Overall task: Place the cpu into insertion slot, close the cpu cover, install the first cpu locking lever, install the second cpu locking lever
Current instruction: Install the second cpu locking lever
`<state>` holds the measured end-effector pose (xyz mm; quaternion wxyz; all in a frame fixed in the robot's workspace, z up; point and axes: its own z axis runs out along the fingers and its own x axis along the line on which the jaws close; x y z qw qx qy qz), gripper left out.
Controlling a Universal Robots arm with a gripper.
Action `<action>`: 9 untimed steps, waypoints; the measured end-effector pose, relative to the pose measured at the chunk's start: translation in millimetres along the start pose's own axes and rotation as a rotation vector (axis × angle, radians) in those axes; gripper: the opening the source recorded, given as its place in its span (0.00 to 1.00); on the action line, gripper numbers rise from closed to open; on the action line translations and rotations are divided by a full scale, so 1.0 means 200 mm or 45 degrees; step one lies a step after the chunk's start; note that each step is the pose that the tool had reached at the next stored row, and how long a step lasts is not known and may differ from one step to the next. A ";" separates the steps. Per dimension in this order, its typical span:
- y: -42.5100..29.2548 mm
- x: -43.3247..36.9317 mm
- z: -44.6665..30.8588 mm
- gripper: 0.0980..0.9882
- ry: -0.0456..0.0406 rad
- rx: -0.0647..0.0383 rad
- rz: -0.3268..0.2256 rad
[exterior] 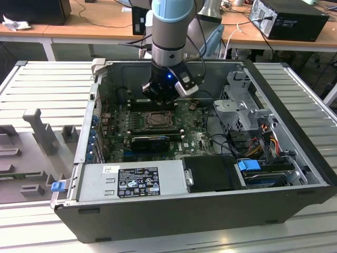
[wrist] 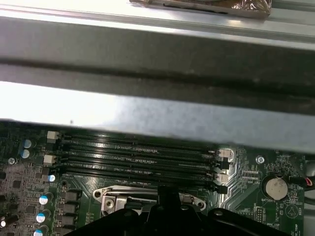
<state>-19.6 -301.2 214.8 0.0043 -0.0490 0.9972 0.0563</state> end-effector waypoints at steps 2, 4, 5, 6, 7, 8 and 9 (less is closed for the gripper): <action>-0.015 0.001 -0.002 0.01 0.000 0.000 0.000; -0.018 0.002 -0.002 0.01 0.000 0.000 0.000; -0.018 0.002 -0.004 0.01 0.000 0.000 0.000; -0.018 0.002 -0.011 0.01 0.000 0.000 0.000; -0.017 0.001 -0.017 0.01 0.000 0.000 0.000; -0.016 0.001 -0.023 0.01 0.000 0.000 0.000; -0.015 0.001 -0.032 0.01 0.000 0.000 0.000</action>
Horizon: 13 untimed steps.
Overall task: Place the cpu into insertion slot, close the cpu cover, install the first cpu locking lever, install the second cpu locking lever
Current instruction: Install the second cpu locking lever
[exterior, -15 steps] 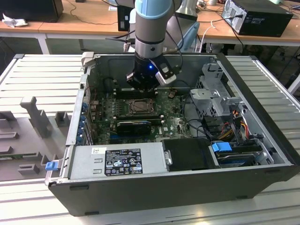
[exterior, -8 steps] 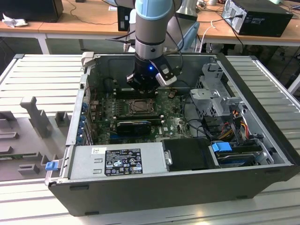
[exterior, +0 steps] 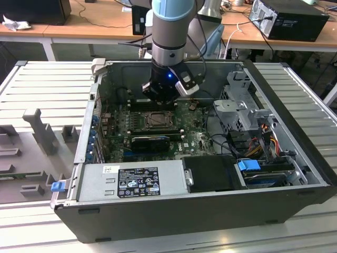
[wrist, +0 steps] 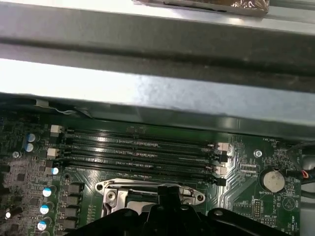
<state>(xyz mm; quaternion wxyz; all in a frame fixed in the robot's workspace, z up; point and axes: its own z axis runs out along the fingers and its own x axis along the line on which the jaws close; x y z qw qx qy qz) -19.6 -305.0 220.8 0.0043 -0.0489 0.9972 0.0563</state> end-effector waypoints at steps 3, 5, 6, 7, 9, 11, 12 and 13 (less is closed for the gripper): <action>0.002 0.000 -0.019 0.01 0.000 0.000 0.000; 0.004 -0.001 -0.035 0.01 0.000 0.000 0.000; 0.005 -0.001 -0.045 0.01 0.000 0.000 0.000; 0.006 -0.001 -0.058 0.01 0.000 0.000 0.000; 0.014 -0.002 -0.123 0.01 0.000 0.000 0.000; -0.001 0.000 -0.141 0.01 0.000 0.000 0.000; -0.010 0.000 -0.142 0.01 0.000 0.000 0.000; -0.014 0.001 -0.143 0.01 0.000 0.000 0.000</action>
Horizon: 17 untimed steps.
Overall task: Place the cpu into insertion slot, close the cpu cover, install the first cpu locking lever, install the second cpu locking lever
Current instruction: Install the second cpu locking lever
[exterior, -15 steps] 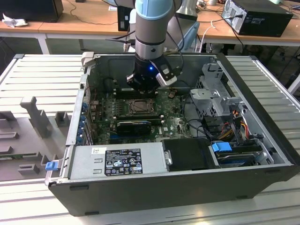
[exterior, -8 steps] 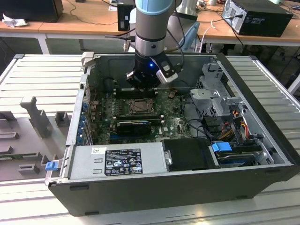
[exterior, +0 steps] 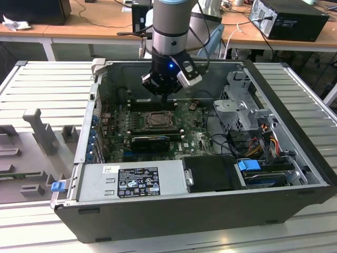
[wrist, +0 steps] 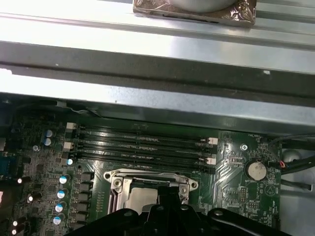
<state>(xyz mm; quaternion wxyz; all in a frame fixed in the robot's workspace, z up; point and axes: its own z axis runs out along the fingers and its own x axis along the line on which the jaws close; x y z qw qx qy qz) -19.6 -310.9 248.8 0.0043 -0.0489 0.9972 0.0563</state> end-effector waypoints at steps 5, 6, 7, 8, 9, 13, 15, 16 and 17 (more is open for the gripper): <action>-0.014 0.001 -0.015 0.01 0.000 0.001 0.000; -0.012 0.001 -0.029 0.01 0.000 0.001 0.000; -0.011 0.001 -0.043 0.01 0.000 0.000 0.000; -0.009 0.001 -0.056 0.01 0.000 0.000 0.000; -0.009 0.001 -0.065 0.01 0.000 0.001 0.000; -0.063 0.006 -0.074 0.01 0.000 0.000 0.000; -0.091 0.009 -0.075 0.01 0.000 0.000 0.000; -0.106 0.010 -0.075 0.01 0.000 0.000 0.000; -0.130 0.013 -0.075 0.01 0.000 0.000 0.000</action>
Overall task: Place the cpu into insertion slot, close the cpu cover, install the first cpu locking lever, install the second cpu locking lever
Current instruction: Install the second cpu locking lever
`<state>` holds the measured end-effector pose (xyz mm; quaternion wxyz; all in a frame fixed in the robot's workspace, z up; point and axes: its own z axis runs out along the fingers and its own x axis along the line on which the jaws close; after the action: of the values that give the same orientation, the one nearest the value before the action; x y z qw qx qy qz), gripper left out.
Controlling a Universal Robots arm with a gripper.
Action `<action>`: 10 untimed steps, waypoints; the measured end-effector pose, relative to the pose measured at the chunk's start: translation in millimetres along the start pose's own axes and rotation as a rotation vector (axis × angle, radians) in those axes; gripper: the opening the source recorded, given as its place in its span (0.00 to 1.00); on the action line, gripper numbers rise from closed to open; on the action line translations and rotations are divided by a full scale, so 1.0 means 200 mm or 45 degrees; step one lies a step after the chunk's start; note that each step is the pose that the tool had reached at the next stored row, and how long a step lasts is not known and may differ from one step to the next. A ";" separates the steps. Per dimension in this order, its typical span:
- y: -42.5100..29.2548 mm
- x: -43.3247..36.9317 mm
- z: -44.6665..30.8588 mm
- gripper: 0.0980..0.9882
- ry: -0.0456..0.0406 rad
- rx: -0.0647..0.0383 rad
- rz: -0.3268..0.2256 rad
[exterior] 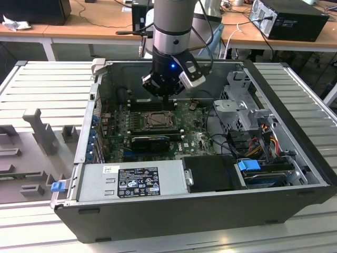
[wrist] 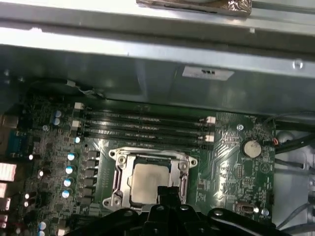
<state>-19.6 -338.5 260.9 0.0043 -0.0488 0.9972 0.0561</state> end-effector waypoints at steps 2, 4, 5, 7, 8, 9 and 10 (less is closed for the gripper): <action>-0.032 0.003 0.001 0.01 0.000 0.000 0.000; -0.078 0.008 0.002 0.01 0.001 0.000 0.000; -0.111 0.010 0.002 0.01 0.004 -0.001 0.000; -0.145 0.014 0.003 0.01 0.007 -0.002 0.002; -0.154 0.015 0.003 0.01 0.007 -0.002 0.002; -0.166 0.016 0.005 0.01 0.007 -0.002 0.002; -0.170 0.017 0.013 0.01 0.007 -0.001 0.004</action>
<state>-19.6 -372.3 254.4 0.0015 -0.0475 0.9973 0.0564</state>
